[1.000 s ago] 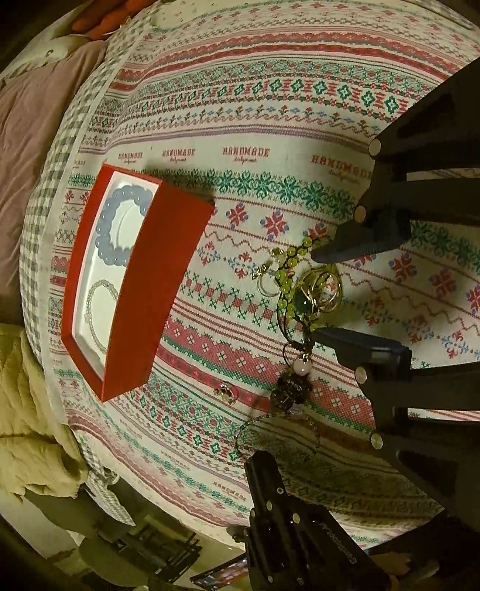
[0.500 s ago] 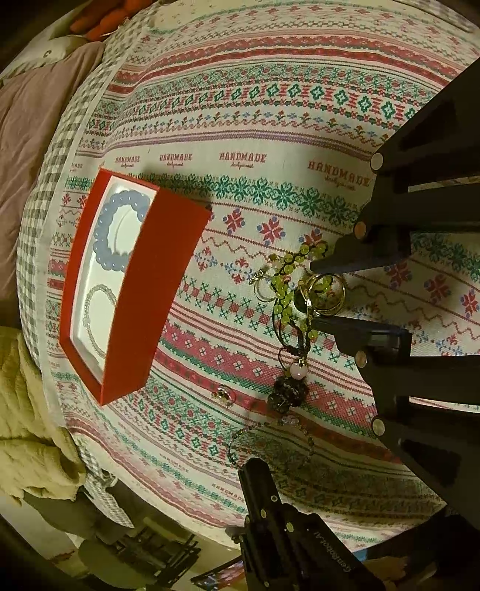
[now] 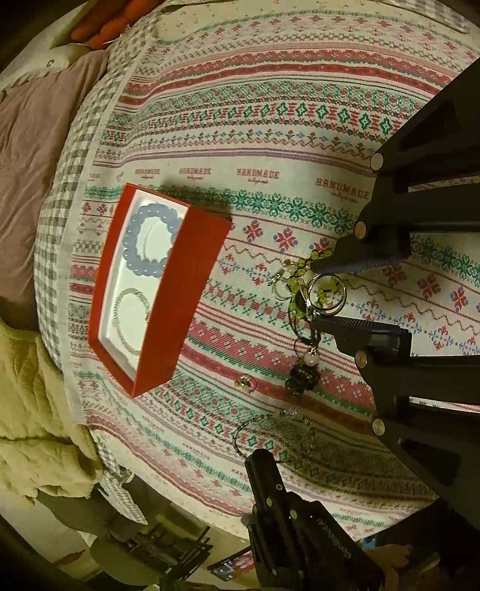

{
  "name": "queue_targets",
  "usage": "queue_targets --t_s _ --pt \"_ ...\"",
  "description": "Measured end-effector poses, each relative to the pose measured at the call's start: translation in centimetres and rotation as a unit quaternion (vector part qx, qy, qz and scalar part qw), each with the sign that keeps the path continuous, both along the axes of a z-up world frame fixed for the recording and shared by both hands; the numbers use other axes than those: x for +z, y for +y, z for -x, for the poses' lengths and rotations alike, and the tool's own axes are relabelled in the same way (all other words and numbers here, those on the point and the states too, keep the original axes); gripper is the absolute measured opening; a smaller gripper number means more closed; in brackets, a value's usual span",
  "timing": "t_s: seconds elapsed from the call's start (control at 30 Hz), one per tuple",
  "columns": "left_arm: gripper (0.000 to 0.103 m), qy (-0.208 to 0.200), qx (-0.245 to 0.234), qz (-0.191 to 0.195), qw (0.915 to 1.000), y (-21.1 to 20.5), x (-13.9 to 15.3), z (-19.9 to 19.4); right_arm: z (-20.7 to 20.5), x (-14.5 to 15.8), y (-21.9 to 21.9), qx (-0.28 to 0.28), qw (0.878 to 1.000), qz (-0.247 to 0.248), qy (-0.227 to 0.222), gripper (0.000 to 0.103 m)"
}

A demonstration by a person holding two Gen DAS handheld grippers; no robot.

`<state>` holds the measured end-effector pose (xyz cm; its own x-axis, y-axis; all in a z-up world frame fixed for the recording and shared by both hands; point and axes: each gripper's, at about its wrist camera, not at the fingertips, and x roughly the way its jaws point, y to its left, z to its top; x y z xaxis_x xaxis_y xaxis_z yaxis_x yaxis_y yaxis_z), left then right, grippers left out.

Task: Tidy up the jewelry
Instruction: 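Grasp the gold ring with the right tool while the left tool grasps the dark beaded bracelet, then lower the dark bracelet into the box with the left tool while the right tool drops the ring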

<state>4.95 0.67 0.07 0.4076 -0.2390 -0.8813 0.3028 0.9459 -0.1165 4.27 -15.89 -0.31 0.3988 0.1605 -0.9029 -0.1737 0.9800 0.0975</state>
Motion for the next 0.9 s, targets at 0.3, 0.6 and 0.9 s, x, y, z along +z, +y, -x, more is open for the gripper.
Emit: queue_targets --t_s 0.3,0.6,0.9 --pt "0.004 -0.01 0.008 0.012 0.9998 -0.1 1.2 -0.6 -0.6 0.9 0.1 -0.01 1.0 -0.006 -0.007 0.024" --pt "0.004 -0.019 0.02 0.029 0.9992 -0.8 2.6 -2.2 -1.7 2.6 -0.7 -0.034 0.999 -0.023 -0.024 0.024" --pt "0.004 -0.024 0.044 0.047 0.9976 -1.6 3.9 -5.5 -3.5 4.2 -2.0 -0.072 0.995 -0.061 -0.043 0.024"
